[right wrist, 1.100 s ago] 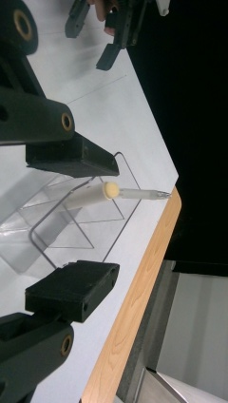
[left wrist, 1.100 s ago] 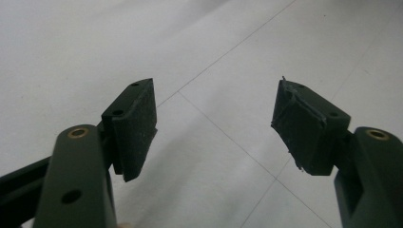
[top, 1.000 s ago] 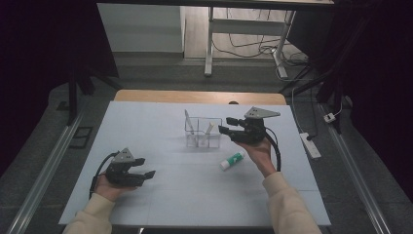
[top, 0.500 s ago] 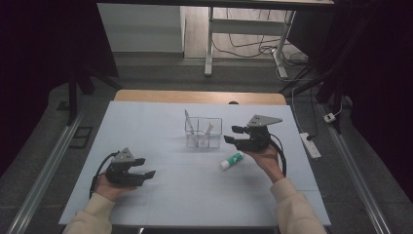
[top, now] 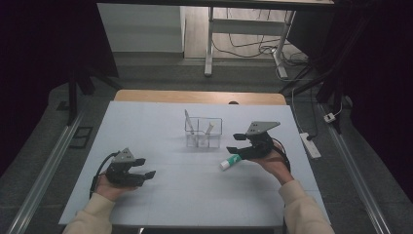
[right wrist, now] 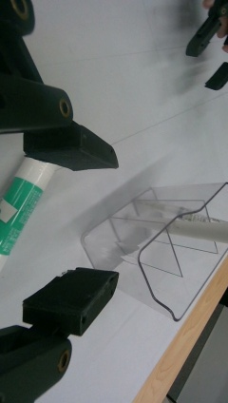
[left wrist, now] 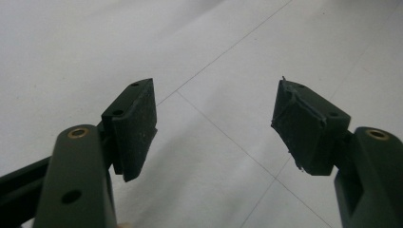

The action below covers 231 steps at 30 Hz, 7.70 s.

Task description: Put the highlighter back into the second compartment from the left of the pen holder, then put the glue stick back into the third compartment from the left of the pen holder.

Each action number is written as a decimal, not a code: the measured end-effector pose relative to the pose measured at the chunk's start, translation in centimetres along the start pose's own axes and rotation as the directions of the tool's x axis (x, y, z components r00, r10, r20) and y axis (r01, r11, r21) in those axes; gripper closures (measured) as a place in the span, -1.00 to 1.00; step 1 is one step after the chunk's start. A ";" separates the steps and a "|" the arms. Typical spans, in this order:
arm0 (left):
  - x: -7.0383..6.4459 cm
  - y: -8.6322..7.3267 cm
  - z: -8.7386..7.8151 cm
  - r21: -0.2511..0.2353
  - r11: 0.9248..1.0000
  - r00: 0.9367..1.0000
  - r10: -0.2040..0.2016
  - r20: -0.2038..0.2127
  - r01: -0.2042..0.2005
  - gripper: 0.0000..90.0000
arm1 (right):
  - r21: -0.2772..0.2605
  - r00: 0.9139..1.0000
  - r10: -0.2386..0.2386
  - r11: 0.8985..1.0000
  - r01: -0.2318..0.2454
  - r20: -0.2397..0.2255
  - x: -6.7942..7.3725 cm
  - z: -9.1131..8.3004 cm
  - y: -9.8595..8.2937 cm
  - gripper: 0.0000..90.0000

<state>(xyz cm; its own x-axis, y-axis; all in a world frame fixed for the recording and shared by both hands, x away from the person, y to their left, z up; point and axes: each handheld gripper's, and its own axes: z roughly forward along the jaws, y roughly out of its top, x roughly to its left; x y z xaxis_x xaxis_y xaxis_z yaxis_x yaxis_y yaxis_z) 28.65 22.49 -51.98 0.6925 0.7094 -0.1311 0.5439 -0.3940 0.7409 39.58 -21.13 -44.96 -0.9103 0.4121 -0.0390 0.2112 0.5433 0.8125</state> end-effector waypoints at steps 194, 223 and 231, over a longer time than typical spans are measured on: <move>0.1 -0.4 -0.1 0.019 1.000 1.000 -0.005 0.008 0.005 -0.31 | -0.229 0.975 0.167 0.965 -0.130 0.148 -1.7 0.2 5.1 0.44; 0.1 -0.6 -0.3 0.022 1.000 1.000 -0.004 0.005 0.003 -0.31 | -0.302 0.967 0.217 0.938 -0.169 0.132 -2.9 3.4 6.8 0.44; 0.2 -0.8 -0.4 0.019 1.000 1.000 -0.018 0.007 0.017 -0.31 | -0.304 0.969 0.217 0.937 -0.172 0.120 -3.1 4.0 7.2 0.44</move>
<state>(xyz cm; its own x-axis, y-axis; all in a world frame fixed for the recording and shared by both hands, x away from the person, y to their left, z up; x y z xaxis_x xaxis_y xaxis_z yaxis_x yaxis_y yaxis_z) 28.15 23.16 -52.33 0.6860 0.7123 -0.1485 0.5648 -0.3927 0.7258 45.38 -15.58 -41.37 -0.7932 0.6050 0.0689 0.2463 0.2153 0.9450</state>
